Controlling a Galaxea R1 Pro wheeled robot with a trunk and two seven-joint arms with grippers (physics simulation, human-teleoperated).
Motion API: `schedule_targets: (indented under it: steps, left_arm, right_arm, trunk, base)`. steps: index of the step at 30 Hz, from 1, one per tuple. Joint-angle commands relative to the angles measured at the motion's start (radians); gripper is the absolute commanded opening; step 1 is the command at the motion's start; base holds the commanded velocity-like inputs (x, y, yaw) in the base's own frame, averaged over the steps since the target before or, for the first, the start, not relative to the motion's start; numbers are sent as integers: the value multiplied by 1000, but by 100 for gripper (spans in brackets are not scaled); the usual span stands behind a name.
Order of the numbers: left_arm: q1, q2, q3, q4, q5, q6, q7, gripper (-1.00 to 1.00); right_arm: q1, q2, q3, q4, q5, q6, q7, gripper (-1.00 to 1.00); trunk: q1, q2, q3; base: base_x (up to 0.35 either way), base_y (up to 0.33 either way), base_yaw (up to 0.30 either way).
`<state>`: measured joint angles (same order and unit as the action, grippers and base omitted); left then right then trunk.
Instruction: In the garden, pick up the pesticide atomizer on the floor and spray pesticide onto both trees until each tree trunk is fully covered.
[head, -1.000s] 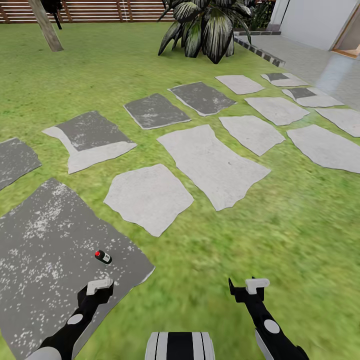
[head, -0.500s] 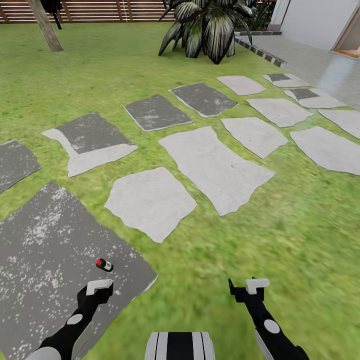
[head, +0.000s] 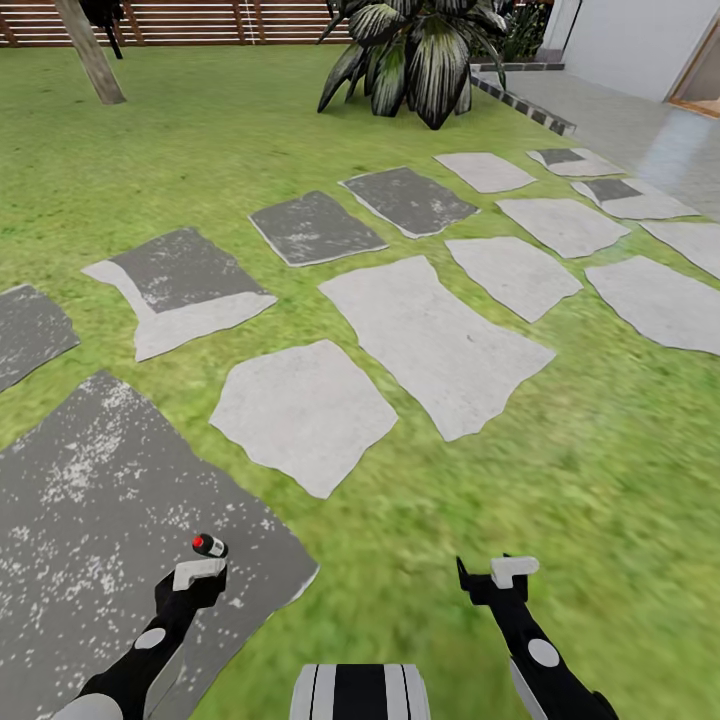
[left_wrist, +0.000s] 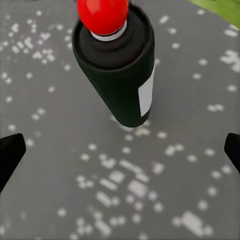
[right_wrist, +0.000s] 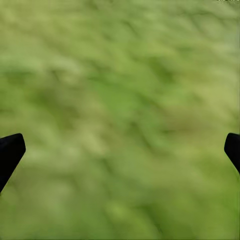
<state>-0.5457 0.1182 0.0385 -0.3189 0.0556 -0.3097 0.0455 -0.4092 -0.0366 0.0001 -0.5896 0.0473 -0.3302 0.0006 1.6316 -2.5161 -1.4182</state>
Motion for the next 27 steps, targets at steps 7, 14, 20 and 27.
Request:
schedule_targets:
  steps: [7, 14, 20, 27]
  left_arm:
    - [0, 0, -2, 1, 6, -3, 1, 100]
    - [0, 0, 0, 1, 6, -3, 1, 100]
    - [0, 0, 0, 0, 6, -3, 1, 100]
    - [0, -1, -1, 0, 6, -3, 1, 100]
  right_arm:
    - [0, 0, 0, 1, 5, -3, -2, 100]
    - [0, 0, 0, 1, 5, -3, -2, 100]
    - [0, 0, 0, 1, 5, -3, -2, 100]
    - [0, 0, 0, 1, 5, -3, -2, 100]
  trunk:
    - [0, 0, -1]
    - [0, 0, -1]
    - [0, 0, -1]
    - [0, 0, -1]
  base:
    - [13, 5, 0]
    - [99, 0, 0]
    - [15, 0, 0]
    - [1, 0, 65]
